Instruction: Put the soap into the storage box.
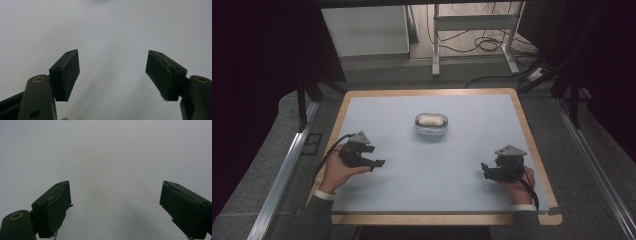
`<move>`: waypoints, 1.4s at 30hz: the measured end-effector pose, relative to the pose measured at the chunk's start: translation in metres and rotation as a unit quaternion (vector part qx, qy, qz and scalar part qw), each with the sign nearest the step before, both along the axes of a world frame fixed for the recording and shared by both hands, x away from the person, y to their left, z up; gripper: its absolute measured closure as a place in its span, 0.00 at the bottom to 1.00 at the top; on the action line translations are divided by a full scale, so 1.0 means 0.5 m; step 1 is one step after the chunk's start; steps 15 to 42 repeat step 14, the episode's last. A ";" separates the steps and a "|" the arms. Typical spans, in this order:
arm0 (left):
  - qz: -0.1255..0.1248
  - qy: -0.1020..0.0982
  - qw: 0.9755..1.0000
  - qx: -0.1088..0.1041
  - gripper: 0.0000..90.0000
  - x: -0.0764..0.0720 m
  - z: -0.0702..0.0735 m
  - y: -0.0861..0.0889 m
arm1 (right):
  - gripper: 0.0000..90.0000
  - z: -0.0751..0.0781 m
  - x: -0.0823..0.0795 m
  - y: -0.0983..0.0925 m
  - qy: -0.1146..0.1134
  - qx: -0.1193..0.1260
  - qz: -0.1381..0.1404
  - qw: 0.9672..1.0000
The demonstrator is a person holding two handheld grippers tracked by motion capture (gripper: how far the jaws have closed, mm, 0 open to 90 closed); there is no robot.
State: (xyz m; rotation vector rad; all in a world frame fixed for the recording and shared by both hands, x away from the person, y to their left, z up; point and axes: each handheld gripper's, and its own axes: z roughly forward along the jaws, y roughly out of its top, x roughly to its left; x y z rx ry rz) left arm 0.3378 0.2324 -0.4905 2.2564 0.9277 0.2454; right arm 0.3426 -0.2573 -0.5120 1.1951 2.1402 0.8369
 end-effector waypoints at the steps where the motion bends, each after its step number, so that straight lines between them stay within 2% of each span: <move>1: 0.003 0.001 1.000 -0.001 0.29 -0.005 -0.003 0.003 | 0.11 0.000 0.000 0.000 0.000 0.000 0.000 1.000; 5: 0.008 0.004 1.000 -0.007 0.27 -0.022 -0.010 0.017 | 0.11 -0.001 0.000 0.002 -0.001 -0.001 0.000 1.000; 6: 0.012 0.001 1.000 -0.008 0.27 -0.025 -0.011 0.021 | 0.11 0.001 -0.002 0.003 -0.010 -0.001 -0.001 1.000; 12: 0.018 -0.004 1.000 -0.011 0.23 -0.027 -0.009 0.025 | 0.11 0.010 -0.006 0.007 -0.022 0.003 0.001 1.000; 14: 0.020 -0.004 1.000 -0.020 0.23 -0.028 -0.014 0.027 | 0.11 0.010 -0.006 0.006 -0.022 0.003 0.001 1.000; 42: 0.020 -0.004 1.000 -0.020 0.23 -0.028 -0.014 0.027 | 0.11 0.010 -0.006 0.006 -0.022 0.003 0.001 1.000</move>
